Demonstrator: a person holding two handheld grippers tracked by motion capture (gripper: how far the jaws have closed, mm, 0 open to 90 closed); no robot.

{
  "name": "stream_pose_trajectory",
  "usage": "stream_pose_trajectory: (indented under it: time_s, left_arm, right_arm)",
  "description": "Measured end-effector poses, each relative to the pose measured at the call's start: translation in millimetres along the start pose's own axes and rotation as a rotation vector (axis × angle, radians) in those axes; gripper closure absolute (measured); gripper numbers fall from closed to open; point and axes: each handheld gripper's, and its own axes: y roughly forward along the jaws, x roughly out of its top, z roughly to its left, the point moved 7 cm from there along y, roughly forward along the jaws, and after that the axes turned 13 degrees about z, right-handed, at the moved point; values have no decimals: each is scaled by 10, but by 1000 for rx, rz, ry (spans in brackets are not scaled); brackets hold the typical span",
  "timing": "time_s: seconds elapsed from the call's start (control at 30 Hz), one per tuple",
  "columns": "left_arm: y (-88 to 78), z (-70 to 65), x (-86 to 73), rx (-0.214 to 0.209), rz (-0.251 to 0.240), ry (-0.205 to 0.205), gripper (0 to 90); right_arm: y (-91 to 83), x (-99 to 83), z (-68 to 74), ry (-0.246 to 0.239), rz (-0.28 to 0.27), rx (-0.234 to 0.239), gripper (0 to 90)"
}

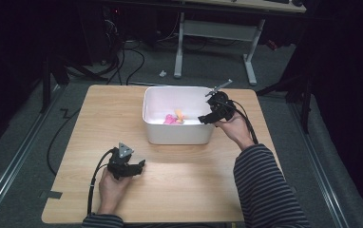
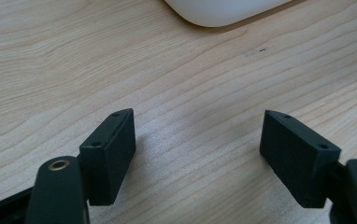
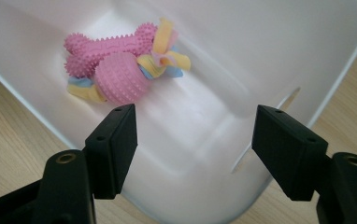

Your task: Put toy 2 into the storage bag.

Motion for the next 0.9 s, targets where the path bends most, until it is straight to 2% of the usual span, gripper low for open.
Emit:
stream_pose_trajectory:
  time_s: [0.2,0.5,0.9]
  left_arm:
    - [0,0,0,0,0,0,272]
    - [0,0,0,0,0,0,273]
    - [1,0,1,2,-1,0,272]
  right_arm:
    - [-157,-99,-37,21,-91,9,332]
    - [-379,-281,-97,61,-200,26,345]
    - [-585,-623,-87,96,-296,33,358]
